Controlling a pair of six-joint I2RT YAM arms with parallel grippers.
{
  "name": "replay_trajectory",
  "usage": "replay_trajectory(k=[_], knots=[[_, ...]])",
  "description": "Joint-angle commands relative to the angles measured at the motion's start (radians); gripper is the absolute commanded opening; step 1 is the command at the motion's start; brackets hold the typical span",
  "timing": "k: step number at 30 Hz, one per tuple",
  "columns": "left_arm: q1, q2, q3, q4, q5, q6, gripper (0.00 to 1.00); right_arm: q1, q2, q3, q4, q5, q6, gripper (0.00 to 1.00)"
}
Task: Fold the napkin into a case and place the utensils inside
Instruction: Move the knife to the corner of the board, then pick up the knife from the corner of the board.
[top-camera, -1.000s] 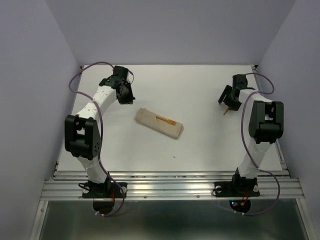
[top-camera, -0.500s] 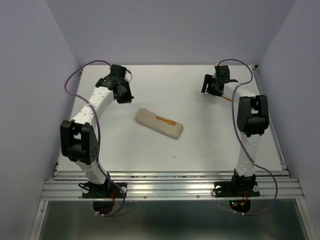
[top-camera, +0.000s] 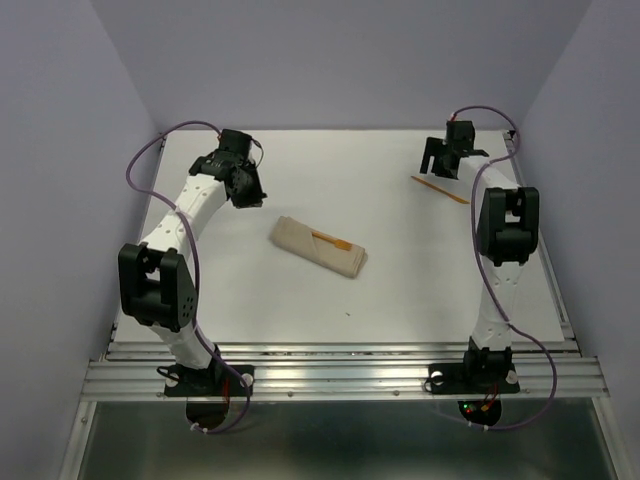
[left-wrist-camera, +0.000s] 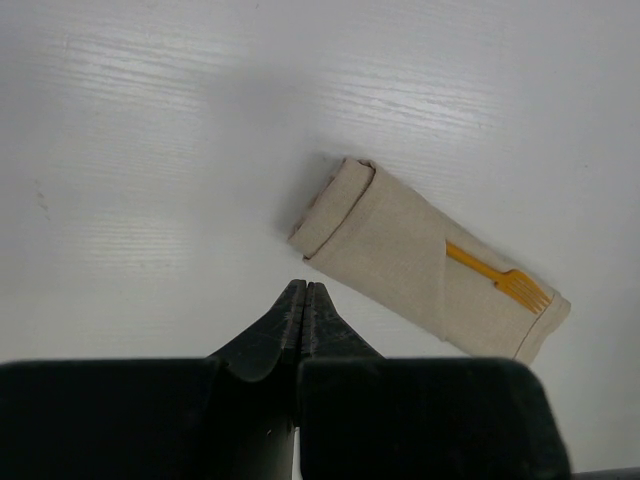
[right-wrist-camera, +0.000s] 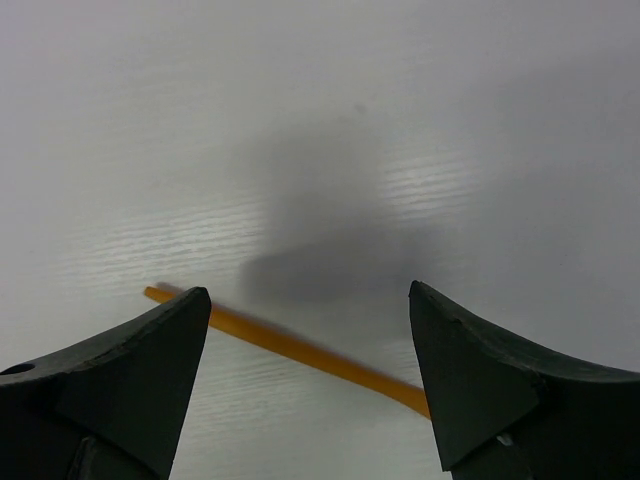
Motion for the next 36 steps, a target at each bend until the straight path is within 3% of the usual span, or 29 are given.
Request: replay_trajectory(k=[1, 18, 24, 28, 36], knots=[[0.0, -0.067, 0.014, -0.015, -0.017, -0.007, 0.07, -0.071, 0.046, 0.026, -0.017, -0.12, 0.052, 0.86], [-0.02, -0.062, 0.018, 0.003, 0.017, -0.011, 0.06, -0.072, -0.17, -0.418, 0.084, -0.387, 0.155, 0.86], [-0.029, -0.052, 0.009, 0.015, 0.029, -0.008, 0.06, 0.029, -0.205, -0.463, -0.009, -0.167, 0.063, 0.8], [-0.033, -0.05, 0.015, 0.015, 0.029, -0.008, 0.06, 0.064, -0.167, -0.422, -0.054, 0.045, 0.048, 0.69], [-0.034, -0.058, 0.006, 0.011, 0.025, -0.008, 0.06, 0.074, -0.046, -0.264, -0.12, 0.147, 0.031, 0.61]])
